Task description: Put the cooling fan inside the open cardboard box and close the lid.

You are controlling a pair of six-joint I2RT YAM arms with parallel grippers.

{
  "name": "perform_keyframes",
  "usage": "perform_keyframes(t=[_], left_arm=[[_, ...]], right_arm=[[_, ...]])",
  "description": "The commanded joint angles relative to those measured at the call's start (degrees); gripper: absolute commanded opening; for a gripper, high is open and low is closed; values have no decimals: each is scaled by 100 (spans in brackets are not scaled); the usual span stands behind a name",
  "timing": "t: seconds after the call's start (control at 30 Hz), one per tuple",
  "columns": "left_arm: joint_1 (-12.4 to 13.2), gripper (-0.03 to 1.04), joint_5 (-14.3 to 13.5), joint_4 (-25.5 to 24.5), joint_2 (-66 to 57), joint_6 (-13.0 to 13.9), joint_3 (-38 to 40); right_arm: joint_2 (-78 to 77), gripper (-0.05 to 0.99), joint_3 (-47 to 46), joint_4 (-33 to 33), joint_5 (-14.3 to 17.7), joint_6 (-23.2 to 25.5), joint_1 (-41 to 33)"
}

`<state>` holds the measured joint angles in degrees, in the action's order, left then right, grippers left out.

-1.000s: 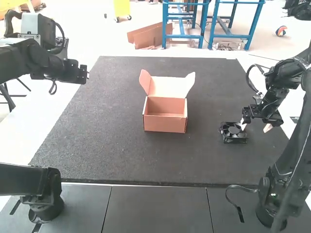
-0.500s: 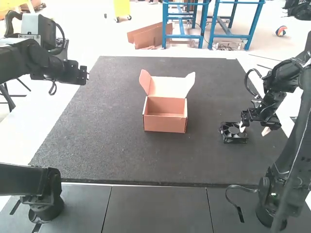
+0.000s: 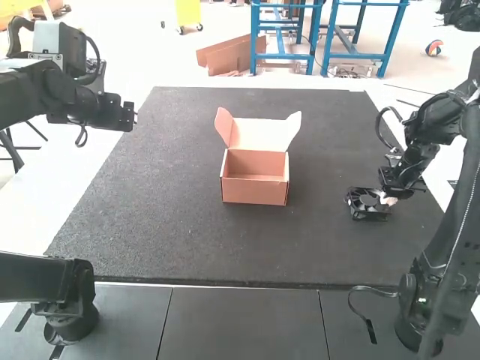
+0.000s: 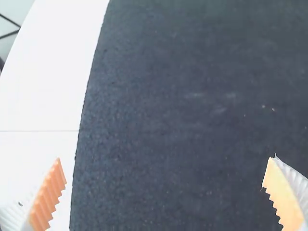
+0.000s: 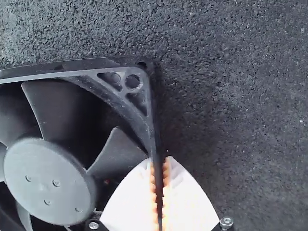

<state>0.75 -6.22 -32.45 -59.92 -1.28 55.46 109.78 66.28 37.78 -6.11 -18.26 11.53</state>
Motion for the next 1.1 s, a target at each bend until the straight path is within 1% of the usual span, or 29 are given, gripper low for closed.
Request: perform_keyframes(t=[0.0,0.07,0.2,0.37,0.43,0.53,0.6,0.7,0.93,1.07], left_arm=[[30,97,-64,1,147,66,-71],[21,97,-64,10,165,66,-115],[21,97,-64,37,183,75,-167],[4,97,-64,107,191,84,-273],[4,97,-64,142,218,84,-325],[-5,97,-64,195,279,93,-440],[-5,97,-64,204,341,93,-519],[-5,97,-64,204,437,119,-633],[-31,97,-64,186,569,172,-809],[-40,97,-64,151,622,172,-853]], right_arm=[[26,0,-107,-69,40,156,-63],[-9,-1,-107,-78,-57,314,-98],[-290,-2,-63,-104,-426,745,-89],[-1160,-1,-221,-78,-505,824,-125],[-1556,-1,-265,-16,-593,868,-169],[-2092,-1,-326,116,-637,1519,-274],[-2461,-1,-326,239,-637,1809,-380],[-2944,-1,-309,230,-637,2433,-652],[-3358,0,192,1223,-637,3531,-1786],[-3366,0,517,1478,-593,3979,-2463]])
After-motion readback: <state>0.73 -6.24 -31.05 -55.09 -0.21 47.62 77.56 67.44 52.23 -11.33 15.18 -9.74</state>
